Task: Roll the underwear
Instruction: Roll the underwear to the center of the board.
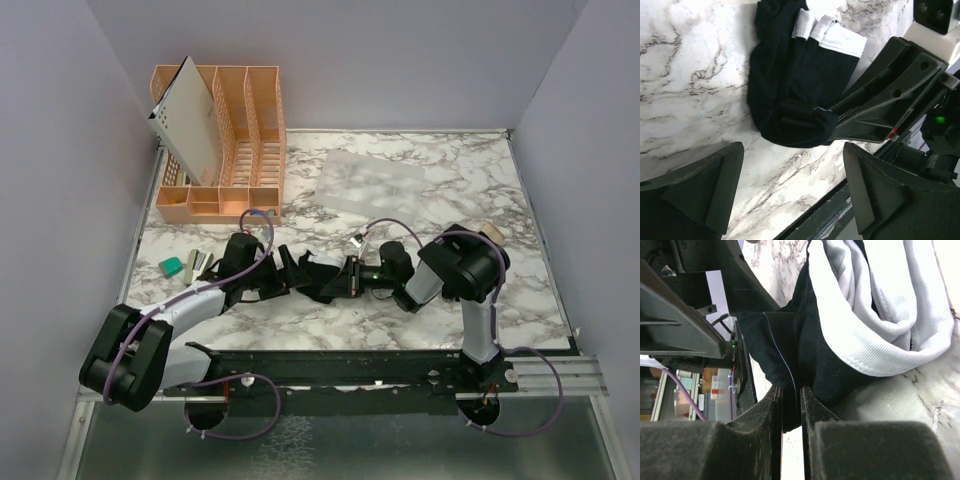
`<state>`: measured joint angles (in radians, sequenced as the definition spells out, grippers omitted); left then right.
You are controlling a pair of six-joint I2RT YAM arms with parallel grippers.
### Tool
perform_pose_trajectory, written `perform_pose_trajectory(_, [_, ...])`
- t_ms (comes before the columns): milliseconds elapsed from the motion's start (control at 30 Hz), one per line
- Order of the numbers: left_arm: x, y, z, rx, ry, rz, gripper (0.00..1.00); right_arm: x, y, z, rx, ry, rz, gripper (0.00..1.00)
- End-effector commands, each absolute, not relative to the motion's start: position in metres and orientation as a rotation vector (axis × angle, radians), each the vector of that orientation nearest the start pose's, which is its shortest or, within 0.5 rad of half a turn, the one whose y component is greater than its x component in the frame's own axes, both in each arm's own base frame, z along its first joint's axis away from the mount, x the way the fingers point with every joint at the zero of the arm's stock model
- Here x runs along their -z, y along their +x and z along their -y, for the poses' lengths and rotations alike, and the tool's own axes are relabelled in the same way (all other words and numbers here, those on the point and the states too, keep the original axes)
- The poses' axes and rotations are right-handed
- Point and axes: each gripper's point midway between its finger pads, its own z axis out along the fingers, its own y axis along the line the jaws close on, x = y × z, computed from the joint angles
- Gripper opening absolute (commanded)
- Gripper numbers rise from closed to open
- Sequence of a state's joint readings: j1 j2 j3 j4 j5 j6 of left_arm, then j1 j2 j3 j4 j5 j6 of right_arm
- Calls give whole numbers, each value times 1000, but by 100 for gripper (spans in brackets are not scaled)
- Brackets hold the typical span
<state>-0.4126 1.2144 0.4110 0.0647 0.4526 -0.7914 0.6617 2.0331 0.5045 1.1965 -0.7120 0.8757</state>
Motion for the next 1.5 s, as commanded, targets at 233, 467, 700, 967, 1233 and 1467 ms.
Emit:
perform_pose_trajectory(233, [-33, 230, 207, 1079, -267, -2431, 81, 42, 188, -312, -1485, -159, -2576, 2])
perform_pose_trajectory(467, [-3, 224, 197, 995, -403, -2523, 58, 40, 193, -314, -1467, -164, -2578, 6])
perform_pose_trajectory(700, [15, 214, 181, 867, -476, -2593, 35, 28, 199, -318, -1454, -254, -2533, 16])
perform_pose_trajectory(967, [12, 220, 183, 826, -465, -2645, 29, 5, 209, -318, -1385, -428, -2429, 31])
perform_pose_trajectory(1233, [7, 223, 184, 809, -468, -2671, 28, -27, 213, -309, -1271, -658, -2215, 49])
perform_pose_trajectory(1467, [1, 226, 187, 817, -448, -2682, 28, -65, 223, -292, -1029, -928, -1884, 72])
